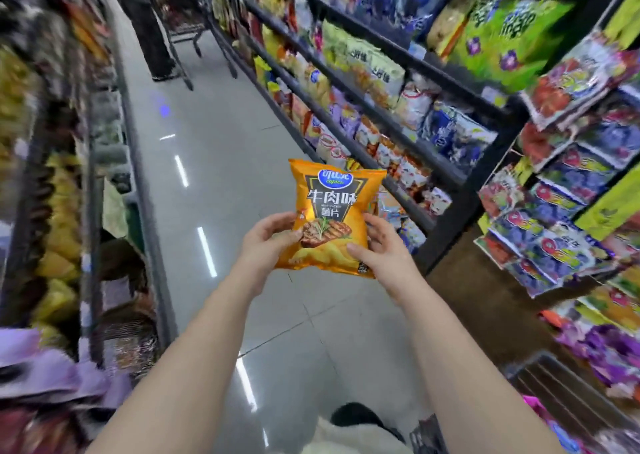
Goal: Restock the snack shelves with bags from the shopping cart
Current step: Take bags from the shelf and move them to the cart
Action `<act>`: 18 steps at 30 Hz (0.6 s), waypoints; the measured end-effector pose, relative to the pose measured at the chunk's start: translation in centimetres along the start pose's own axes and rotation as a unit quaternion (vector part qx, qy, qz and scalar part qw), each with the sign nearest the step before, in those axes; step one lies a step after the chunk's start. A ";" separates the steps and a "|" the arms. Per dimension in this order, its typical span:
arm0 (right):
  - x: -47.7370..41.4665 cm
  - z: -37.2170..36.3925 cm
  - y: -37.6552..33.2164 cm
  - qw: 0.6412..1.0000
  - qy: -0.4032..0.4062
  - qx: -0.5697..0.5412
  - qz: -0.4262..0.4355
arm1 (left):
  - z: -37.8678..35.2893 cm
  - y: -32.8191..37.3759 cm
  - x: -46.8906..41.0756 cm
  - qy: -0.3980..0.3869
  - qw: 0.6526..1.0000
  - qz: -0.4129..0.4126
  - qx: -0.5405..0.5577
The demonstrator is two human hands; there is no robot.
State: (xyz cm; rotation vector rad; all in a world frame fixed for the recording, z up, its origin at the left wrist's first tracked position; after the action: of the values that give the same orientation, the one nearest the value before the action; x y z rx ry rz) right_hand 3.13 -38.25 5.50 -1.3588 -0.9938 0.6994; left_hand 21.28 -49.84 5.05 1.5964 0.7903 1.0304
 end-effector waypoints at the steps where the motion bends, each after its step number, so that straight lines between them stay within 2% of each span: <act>1: -1.8 -0.7 -0.9 1.000 -0.004 -0.003 0.004 | 0.6 0.9 -1.6 0.008 1.000 -0.009 0.000; 9: -19.3 -5.1 -8.1 0.997 -0.031 -0.029 0.067 | 3.0 9.3 -16.3 0.055 0.995 -0.086 0.017; 18: -41.9 -8.5 -19.7 0.991 -0.069 -0.033 0.110 | 4.0 22.4 -36.2 0.049 0.984 -0.172 0.005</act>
State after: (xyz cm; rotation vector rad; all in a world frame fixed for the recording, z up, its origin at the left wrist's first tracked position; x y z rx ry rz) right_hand -10.70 -81.42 18.26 -1.5077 -0.9922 0.9435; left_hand 9.80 -88.94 17.99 1.3635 1.0953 0.8580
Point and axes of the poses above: each hand's wrist, its own x-axis away from the middle knuckle, its own z-axis out of the back of the hand, y = z × x, the point moved 6 cm from there along -x, towards the middle knuckle, and after that the axes turned 1 degree about -z, right-handed, at the moved point
